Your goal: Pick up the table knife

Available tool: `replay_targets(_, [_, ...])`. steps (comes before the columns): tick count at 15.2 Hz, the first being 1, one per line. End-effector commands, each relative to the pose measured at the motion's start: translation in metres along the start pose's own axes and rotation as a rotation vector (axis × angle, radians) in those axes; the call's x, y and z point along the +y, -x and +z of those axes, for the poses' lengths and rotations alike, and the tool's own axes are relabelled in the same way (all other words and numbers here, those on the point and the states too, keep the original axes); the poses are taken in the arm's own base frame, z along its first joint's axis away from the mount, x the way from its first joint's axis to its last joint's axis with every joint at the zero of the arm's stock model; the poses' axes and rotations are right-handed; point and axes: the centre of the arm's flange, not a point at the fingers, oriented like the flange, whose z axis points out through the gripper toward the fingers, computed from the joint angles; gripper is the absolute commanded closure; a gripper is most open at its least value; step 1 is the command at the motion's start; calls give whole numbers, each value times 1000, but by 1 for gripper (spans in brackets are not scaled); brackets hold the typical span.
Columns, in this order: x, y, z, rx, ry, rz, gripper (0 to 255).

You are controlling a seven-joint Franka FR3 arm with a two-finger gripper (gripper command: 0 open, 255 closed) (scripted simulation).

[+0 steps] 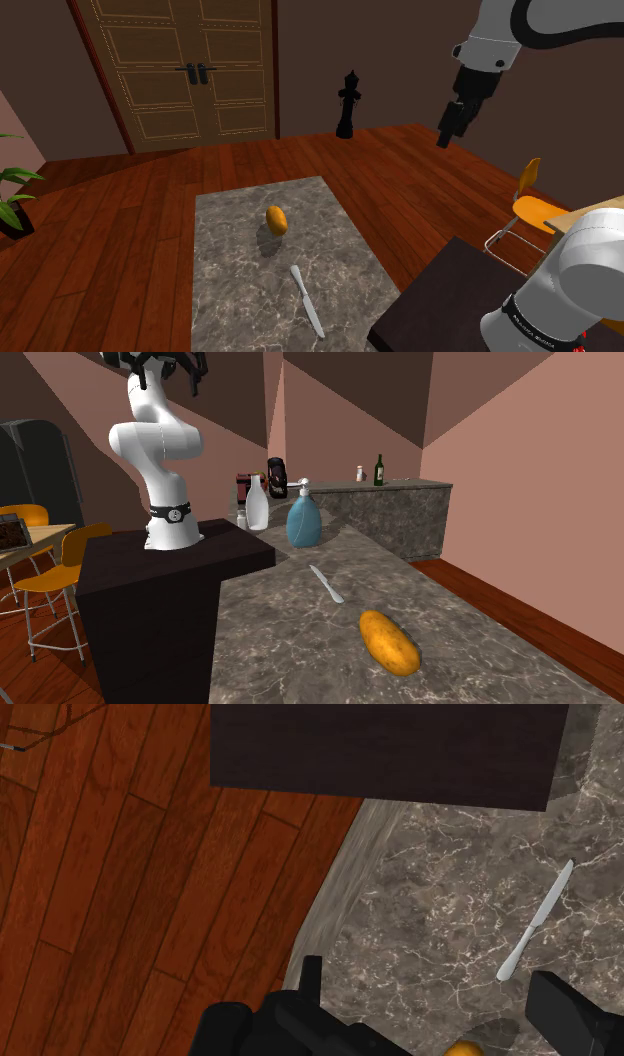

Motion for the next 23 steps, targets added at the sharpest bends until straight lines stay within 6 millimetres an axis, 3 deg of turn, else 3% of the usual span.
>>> replay_targets(1, [0,0,0,0,0,0,0])
replay_targets(23, [-198,-52,219,-32,79,172,0])
